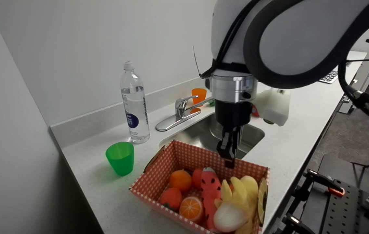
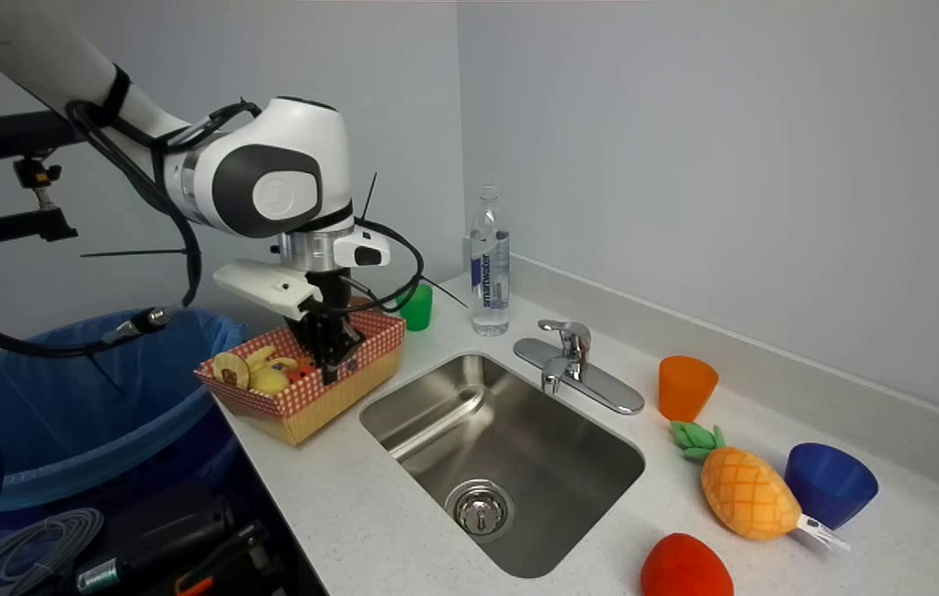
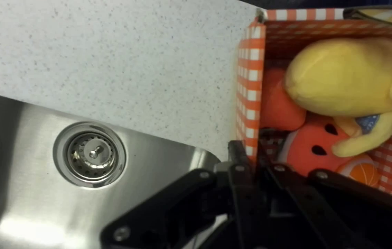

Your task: Move the box to the right

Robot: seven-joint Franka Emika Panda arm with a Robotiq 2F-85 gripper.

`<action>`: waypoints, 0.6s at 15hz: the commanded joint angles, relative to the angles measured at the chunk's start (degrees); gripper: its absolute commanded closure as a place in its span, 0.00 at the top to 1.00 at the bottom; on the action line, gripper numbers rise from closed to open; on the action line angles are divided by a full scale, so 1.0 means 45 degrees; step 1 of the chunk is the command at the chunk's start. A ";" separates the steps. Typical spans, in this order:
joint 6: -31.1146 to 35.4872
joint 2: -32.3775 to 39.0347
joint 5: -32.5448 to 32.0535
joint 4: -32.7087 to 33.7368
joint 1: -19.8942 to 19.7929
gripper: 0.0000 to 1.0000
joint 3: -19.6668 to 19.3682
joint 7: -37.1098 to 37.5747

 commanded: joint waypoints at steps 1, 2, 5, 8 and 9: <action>-0.0197 -0.1213 -0.0449 -0.0850 -0.0393 0.02 -0.0313 0.0263; -0.0186 -0.1393 -0.0711 -0.1008 -0.0495 0.02 -0.0348 0.0432; -0.0063 -0.1875 -0.1414 -0.1409 -0.0836 0.02 -0.0464 0.0811; -0.0078 -0.2317 -0.2128 -0.1691 -0.1315 0.02 -0.0595 0.1349; -0.0111 -0.2468 -0.2366 -0.1784 -0.1493 0.02 -0.0646 0.1518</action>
